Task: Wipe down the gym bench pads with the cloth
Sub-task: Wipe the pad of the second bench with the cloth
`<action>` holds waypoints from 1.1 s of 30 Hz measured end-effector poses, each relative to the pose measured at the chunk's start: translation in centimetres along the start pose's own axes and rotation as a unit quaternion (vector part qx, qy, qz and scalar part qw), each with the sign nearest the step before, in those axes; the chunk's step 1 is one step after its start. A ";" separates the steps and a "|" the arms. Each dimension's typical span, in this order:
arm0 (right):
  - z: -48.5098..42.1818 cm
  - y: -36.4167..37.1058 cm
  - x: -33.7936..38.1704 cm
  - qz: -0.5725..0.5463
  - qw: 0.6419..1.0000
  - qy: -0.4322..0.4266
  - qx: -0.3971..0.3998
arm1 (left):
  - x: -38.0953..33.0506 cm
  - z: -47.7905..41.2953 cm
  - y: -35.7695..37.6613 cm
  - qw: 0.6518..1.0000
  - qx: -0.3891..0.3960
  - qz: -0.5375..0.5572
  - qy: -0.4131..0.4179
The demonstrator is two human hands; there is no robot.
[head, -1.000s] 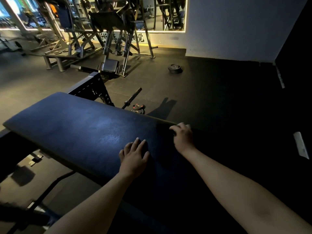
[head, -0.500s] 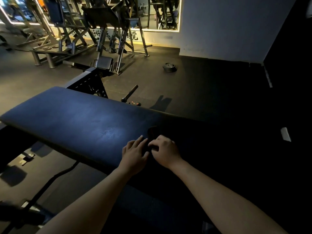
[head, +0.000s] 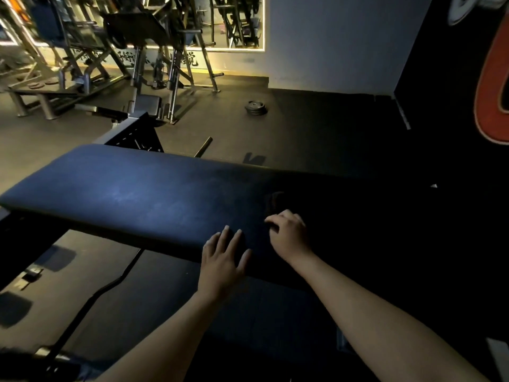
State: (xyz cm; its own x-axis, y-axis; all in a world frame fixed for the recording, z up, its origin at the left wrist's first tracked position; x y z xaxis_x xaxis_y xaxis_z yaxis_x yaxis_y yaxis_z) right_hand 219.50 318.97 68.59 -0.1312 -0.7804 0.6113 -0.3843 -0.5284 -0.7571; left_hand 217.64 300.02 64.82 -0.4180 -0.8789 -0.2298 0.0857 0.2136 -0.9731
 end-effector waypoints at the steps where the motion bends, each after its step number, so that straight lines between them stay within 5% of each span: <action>1: 1.2 0.6 1.1 -0.008 1.000 -0.014 -0.002 | 0.3 0.0 -0.1 1.000 -0.002 -0.001 0.012; 7: 5.9 1.3 4.0 0.023 0.996 -0.081 0.006 | 1.6 -0.2 -0.7 0.996 0.036 0.006 0.077; 16: 8.5 -1.1 1.3 0.052 0.987 0.097 -0.116 | 3.0 0.3 0.3 0.989 0.043 -0.045 0.137; 24: 9.0 4.8 7.4 0.070 0.996 -0.039 0.026 | 2.7 0.5 -0.5 0.988 0.076 -0.026 0.133; 33: 12.7 0.4 1.7 0.090 0.981 0.097 -0.139 | 2.0 1.0 -1.0 0.990 0.085 -0.010 0.110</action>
State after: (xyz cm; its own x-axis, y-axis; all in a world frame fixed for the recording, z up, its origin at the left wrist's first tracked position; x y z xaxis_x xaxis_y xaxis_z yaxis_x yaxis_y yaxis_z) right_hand 230.73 313.22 66.41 -0.3816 -0.7597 0.5265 -0.5692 -0.2556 -0.7815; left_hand 217.63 297.59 65.26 -0.6067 -0.7642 -0.2191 0.2180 0.1052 -0.9703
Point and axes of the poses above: each hand's wrist, its own z-axis away from the middle knuckle, its own y-axis out of the palm, x = y × z, the point moved 5 cm from there along -z, towards the middle knuckle, and after that the axes turned 5 degrees about -z, right-handed, at the moved point
